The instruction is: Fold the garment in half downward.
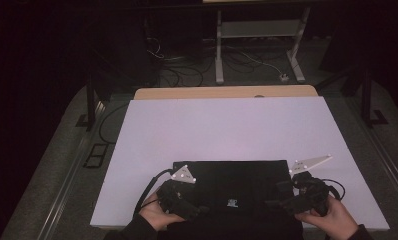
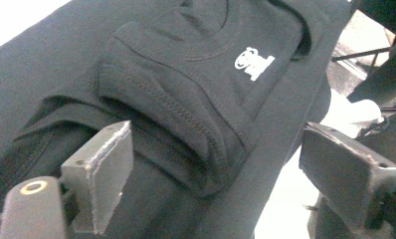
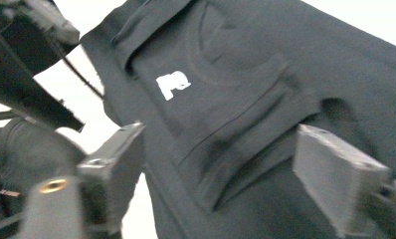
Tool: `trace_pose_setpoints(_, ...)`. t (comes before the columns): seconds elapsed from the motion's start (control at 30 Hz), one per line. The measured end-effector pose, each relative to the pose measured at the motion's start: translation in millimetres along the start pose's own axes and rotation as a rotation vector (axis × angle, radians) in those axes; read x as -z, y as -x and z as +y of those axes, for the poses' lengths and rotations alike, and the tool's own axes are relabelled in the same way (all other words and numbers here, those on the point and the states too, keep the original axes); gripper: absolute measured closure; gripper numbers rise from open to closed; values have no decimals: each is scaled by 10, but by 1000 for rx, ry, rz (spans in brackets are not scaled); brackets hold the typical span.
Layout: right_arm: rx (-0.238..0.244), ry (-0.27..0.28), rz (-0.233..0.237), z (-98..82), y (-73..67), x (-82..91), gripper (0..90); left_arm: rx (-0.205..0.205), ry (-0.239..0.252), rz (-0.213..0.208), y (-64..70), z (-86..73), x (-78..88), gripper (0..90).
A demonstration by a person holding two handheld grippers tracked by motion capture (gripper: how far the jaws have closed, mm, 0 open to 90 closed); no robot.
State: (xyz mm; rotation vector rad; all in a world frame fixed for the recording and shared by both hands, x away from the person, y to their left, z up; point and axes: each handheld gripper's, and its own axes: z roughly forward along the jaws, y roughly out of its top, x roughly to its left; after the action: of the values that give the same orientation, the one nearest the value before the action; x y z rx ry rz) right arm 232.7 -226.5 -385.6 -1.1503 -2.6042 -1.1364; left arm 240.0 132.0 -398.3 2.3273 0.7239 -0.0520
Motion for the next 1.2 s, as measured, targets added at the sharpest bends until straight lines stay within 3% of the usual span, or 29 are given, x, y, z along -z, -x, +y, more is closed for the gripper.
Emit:
trace_pose_setpoints(0.1, -5, 19, -12, 15, 23, 42, 124, 3, 8, -15, -16, 24, 15, 73)
trace_pose_setpoints(0.13, -17, 33, -26, 38, 54, 94, 54, 3, 12, -23, -33, 47, 33, 47)
trace_pose_setpoints(0.2, -24, 43, -41, 60, 82, 136, 19, -3, 22, -28, -52, 73, 57, 5)
trace_pose_setpoints(0.3, -23, 45, -46, 94, 131, 202, 0, -8, 48, -33, -83, 96, 93, 0)
trace_pose_setpoints(0.47, -21, 48, -51, 146, 211, 278, 0, -1, 83, -39, -158, 102, 131, 0)
trace_pose_setpoints(0.77, -16, 32, -71, 255, 319, 306, 0, 11, 116, -12, -281, 108, 257, 0)
trace_pose_setpoints(1.2, -26, 33, -93, 345, 463, 391, 0, 21, 117, 14, -465, 154, 349, 0)
